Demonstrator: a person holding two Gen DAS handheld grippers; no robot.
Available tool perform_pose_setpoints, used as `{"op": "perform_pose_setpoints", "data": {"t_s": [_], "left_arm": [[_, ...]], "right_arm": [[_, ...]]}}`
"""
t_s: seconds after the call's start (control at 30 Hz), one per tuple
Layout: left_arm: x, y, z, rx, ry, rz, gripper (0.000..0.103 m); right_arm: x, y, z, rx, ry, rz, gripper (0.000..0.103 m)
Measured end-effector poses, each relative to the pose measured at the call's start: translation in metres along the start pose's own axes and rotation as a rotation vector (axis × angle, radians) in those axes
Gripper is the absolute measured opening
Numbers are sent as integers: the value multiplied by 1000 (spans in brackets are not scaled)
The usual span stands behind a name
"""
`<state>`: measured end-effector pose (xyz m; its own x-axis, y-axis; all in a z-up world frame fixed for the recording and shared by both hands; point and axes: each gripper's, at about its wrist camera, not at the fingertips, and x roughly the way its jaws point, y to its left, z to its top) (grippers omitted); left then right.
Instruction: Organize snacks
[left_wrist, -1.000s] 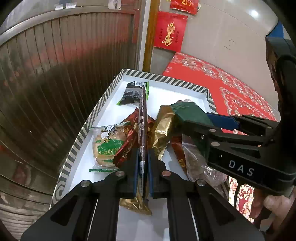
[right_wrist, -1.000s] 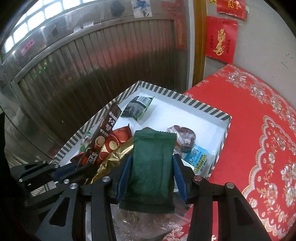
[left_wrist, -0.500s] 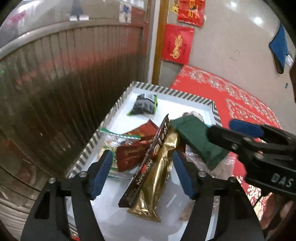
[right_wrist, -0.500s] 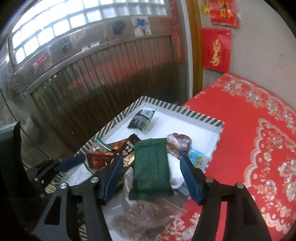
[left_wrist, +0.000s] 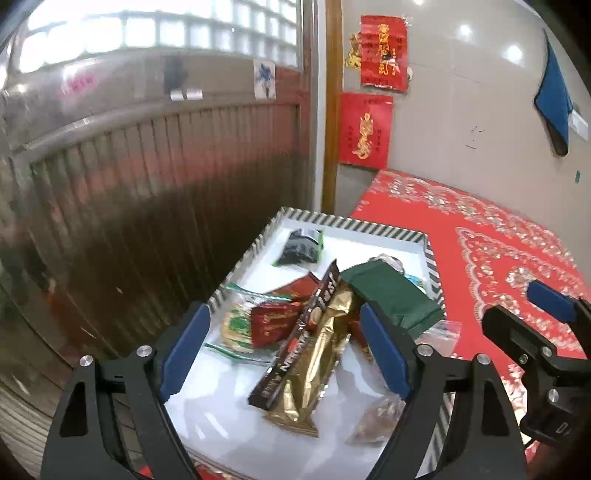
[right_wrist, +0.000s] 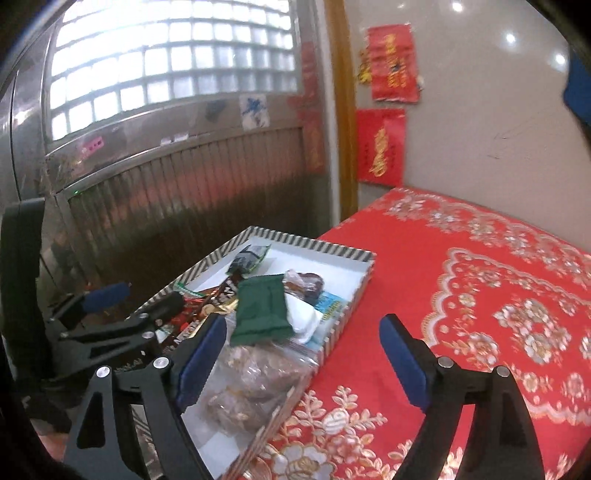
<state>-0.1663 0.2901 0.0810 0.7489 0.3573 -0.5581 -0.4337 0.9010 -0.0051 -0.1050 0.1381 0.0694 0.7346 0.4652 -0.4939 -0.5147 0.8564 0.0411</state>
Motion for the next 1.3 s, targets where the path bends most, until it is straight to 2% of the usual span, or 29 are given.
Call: {"op": "perform_pose_setpoints", "data": {"t_s": [0.07,0.17,0.37,0.47,0.57,0.63,0.77,1.03,1.3], "left_arm": [[-9,-2,-3,13,-41,9,84],[-14,1,-6,-7,-53,-13,85],[-21,-1,-11,2,-55,-12,85],[-22,-2,-13,1,-49,-28,85],[-23,-1,-16,9,-58,-5,87],[-24,0,-16,6,-64,-10,92],[-24,-2,-16,33,-74,-5,92],[-19,-6,-15,61,-50,-57,92],[-9,-2,-16,56,6,-40,92]], "right_arm": [[-4,-3,-7,11,-23,-22,88],[-6,-7,-15,34,-31,-50,89],[-4,-12,-22,91,-10,-21,89],[-3,-9,-23,79,-6,-22,89],[-4,-5,-23,56,-12,-44,89],[-4,-3,-23,48,-11,-54,89],[-2,-3,-23,46,-8,-54,89],[0,-6,-22,50,-5,-49,89],[6,-11,-23,80,7,-30,89]]}}
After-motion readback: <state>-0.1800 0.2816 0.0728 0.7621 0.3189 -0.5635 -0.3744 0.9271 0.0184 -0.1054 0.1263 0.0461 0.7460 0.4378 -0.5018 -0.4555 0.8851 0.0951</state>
